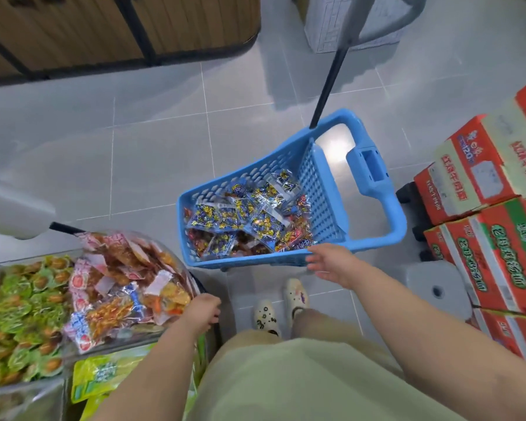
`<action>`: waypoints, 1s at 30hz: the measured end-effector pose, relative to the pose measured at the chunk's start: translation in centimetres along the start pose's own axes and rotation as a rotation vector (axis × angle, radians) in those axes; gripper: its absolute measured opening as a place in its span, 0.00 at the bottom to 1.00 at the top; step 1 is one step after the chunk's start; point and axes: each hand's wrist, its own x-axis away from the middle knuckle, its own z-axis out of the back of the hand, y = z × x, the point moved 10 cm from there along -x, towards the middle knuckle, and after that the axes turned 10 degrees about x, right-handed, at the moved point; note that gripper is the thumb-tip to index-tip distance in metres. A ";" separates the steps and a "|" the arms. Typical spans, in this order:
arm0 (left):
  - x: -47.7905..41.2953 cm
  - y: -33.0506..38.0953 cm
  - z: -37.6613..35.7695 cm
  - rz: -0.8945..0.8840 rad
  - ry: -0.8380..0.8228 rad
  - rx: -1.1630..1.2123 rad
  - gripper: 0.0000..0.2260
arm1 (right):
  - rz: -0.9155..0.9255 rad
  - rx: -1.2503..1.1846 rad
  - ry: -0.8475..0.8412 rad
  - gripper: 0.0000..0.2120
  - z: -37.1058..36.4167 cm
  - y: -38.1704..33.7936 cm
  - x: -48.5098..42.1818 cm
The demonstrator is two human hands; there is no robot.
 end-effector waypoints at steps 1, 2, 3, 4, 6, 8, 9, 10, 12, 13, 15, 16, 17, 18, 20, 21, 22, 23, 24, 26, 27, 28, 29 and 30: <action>-0.1 0.0 -0.2 0.016 0.006 0.017 0.07 | 0.009 -0.012 -0.002 0.07 -0.3 -1.5 -0.4; -0.3 0.0 -0.3 0.031 0.008 0.030 0.06 | 0.015 0.001 -0.002 0.07 -0.5 -2.8 -0.9; -0.5 -0.1 -0.6 0.050 0.004 0.035 0.06 | 0.015 0.032 -0.001 0.08 -0.6 -3.7 -1.4; -0.7 -0.2 -0.9 0.073 -0.003 0.050 0.06 | 0.013 0.068 -0.007 0.09 -0.8 -4.5 -1.9; -1.4 0.2 -1.3 0.096 -0.010 0.133 0.05 | 0.003 0.124 -0.036 0.11 -1.0 -5.7 -3.0; -1.9 1.3 -0.9 0.115 0.029 0.221 0.04 | -0.034 0.192 -0.062 0.10 -1.0 -6.3 -4.1; -2.1 2.2 -0.5 0.117 0.056 0.247 0.05 | -0.045 0.229 -0.068 0.09 -0.9 -6.6 -4.8; -2.5 3.2 -0.2 0.112 0.073 0.262 0.05 | -0.060 0.249 -0.074 0.07 -0.8 -6.9 -5.5; -3.4 5.4 0.3 0.101 0.086 0.267 0.07 | -0.067 0.303 -0.078 0.05 -0.6 -7.5 -6.9; -3.8 6.6 0.4 0.096 0.088 0.261 0.07 | -0.054 0.351 -0.068 0.05 -0.5 -7.9 -7.8; -4.6 8.9 0.5 0.079 0.075 0.231 0.07 | -0.067 0.415 -0.049 0.06 -0.2 -8.4 -8.9; -5.0 9.9 0.5 0.075 0.066 0.215 0.07 | -0.080 0.450 -0.043 0.07 0.0 -8.5 -9.2; -5.4 10.9 0.4 0.068 0.054 0.203 0.07 | -0.081 0.468 -0.038 0.06 0.0 -8.5 -9.8; -5.8 11.9 0.3 0.061 0.041 0.195 0.07 | -0.082 0.481 -0.037 0.05 -0.2 -8.7 -10.2; -6.7 13.3 0.2 0.057 0.022 0.169 0.07 | -0.086 0.516 -0.042 0.08 -0.9 -8.9 -11.6; -7.1 13.9 0.4 0.060 0.015 0.146 0.07 | -0.116 0.513 -0.015 0.08 -0.8 -8.9 -12.4; -7.5 14.2 0.5 0.062 0.007 0.121 0.07 | -0.108 0.618 -0.014 0.07 -1.2 -9.3 -13.2; -8.0 14.4 0.6 0.064 -0.001 0.090 0.07 | -0.078 0.688 -0.014 0.06 -2.0 -10.2 -13.7; -8.5 14.5 0.8 0.065 -0.008 0.058 0.07 | -0.028 0.709 -0.002 0.10 -2.8 -11.1 -14.4; -9.4 14.8 1.2 0.072 -0.018 -0.002 0.08 | 0.057 0.799 0.026 0.23 -4.0 -12.0 -16.0; -9.8 15.0 1.3 0.075 -0.024 -0.024 0.08 | 0.052 0.839 0.011 0.31 -4.6 -11.9 -16.7; -10.1 15.1 1.3 0.080 -0.030 -0.040 0.06 | 0.033 0.880 -0.031 0.37 -5.4 -11.4 -17.1; -10.4 15.2 1.4 0.084 -0.034 -0.052 0.06 | 0.009 0.901 -0.062 0.41 -6.1 -10.9 -17.5; -10.7 15.2 1.4 0.083 -0.034 -0.060 0.06 | -0.011 0.902 -0.068 0.43 -6.4 -10.5 -17.7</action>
